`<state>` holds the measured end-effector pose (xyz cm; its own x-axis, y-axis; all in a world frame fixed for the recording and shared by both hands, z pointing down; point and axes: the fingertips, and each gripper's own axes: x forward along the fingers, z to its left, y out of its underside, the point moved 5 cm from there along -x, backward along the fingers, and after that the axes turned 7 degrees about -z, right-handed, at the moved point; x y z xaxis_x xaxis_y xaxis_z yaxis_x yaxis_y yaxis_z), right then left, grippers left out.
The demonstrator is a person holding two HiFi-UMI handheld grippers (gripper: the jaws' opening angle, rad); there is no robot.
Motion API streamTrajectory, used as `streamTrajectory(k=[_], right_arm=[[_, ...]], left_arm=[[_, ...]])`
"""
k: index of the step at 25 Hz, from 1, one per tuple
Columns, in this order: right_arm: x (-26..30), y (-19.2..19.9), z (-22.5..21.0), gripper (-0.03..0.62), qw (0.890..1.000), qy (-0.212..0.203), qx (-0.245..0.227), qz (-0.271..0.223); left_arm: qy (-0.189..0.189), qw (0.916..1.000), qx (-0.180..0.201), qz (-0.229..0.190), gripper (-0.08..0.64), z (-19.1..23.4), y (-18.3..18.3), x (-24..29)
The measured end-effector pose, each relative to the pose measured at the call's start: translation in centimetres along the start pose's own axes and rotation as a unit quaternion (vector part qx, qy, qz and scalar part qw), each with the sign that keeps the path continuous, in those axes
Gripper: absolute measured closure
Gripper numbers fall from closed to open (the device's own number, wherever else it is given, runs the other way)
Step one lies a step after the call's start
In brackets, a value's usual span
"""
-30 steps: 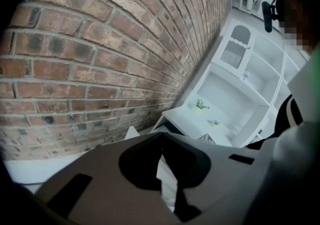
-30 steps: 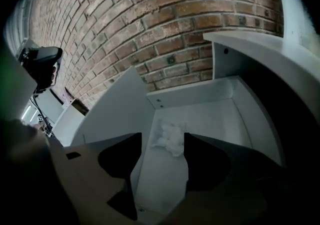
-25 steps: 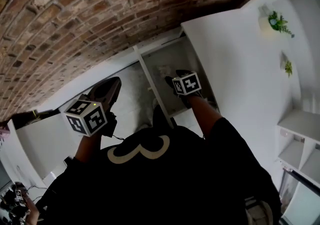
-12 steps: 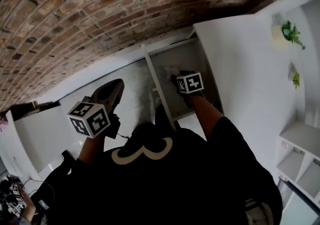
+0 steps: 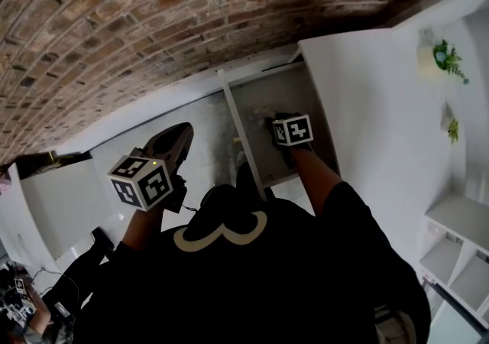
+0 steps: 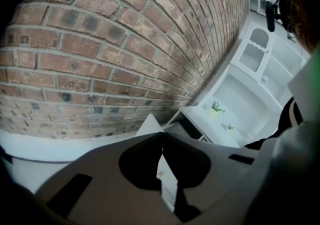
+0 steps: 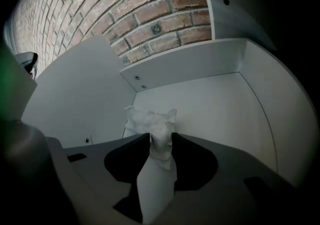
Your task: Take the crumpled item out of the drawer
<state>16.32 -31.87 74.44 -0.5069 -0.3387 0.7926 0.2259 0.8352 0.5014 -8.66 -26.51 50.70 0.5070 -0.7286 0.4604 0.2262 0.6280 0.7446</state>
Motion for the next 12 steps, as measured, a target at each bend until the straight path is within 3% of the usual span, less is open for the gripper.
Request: streamTrajectory(k=[12], right_arm=[[-2.6,-1.0,-0.1,0.480,0.999,0.005,0.024,-0.036]], left_arm=[[0.010,0.9999,0.000,0.000,0.557,-0.5,-0.2,-0.5]])
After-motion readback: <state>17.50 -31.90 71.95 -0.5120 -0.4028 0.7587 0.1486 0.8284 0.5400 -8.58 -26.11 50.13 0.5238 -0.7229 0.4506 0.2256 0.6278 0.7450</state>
